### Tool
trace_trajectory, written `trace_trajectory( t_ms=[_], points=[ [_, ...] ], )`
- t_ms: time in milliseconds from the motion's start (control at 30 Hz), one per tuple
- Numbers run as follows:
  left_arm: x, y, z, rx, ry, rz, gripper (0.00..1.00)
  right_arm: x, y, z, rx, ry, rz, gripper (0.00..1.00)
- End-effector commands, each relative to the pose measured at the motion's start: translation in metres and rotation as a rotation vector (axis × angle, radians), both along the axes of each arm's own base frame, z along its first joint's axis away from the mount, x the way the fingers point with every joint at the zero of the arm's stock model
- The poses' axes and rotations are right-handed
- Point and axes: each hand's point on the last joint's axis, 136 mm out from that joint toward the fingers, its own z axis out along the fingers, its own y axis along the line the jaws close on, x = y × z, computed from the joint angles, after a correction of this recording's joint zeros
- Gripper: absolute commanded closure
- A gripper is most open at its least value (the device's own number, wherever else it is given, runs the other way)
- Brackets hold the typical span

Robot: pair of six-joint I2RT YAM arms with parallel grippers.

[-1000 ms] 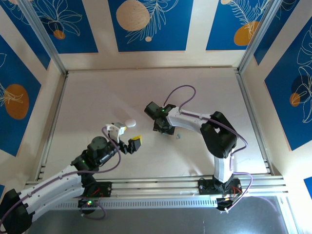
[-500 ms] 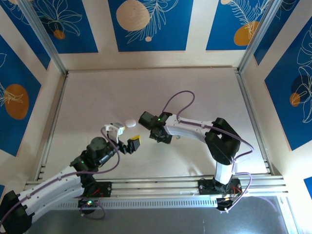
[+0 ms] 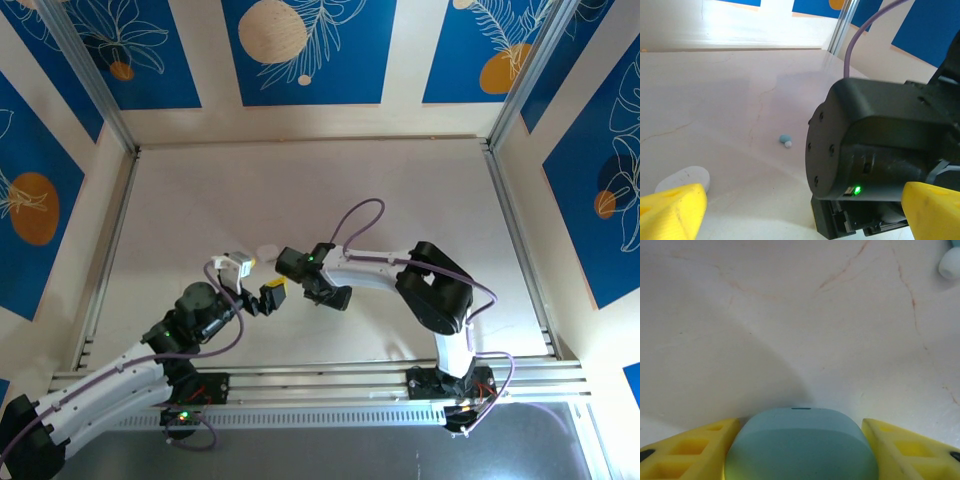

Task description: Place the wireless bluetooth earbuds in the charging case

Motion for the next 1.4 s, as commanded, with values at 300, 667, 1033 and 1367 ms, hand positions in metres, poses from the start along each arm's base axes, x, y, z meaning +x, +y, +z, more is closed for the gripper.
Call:
trace_trajectory(
  t_ms=[300,667,1033,1367],
  points=[
    [-0.001,0.003,-0.002,0.026,-0.015,0.006,0.00,-0.001,0.003,0.003,0.003,0.004,-0.023,0.32],
    [-0.001,0.004,-0.001,0.019,-0.019,0.011,0.00,0.007,0.014,0.038,0.135,-0.060,0.153,0.22],
    [-0.003,0.009,0.003,0.003,-0.034,0.026,0.00,0.019,0.023,0.053,0.287,-0.107,0.544,0.01],
    [-0.002,0.009,0.002,0.007,-0.031,0.028,0.00,0.021,0.025,0.033,0.410,-0.026,0.633,0.03]
  ],
)
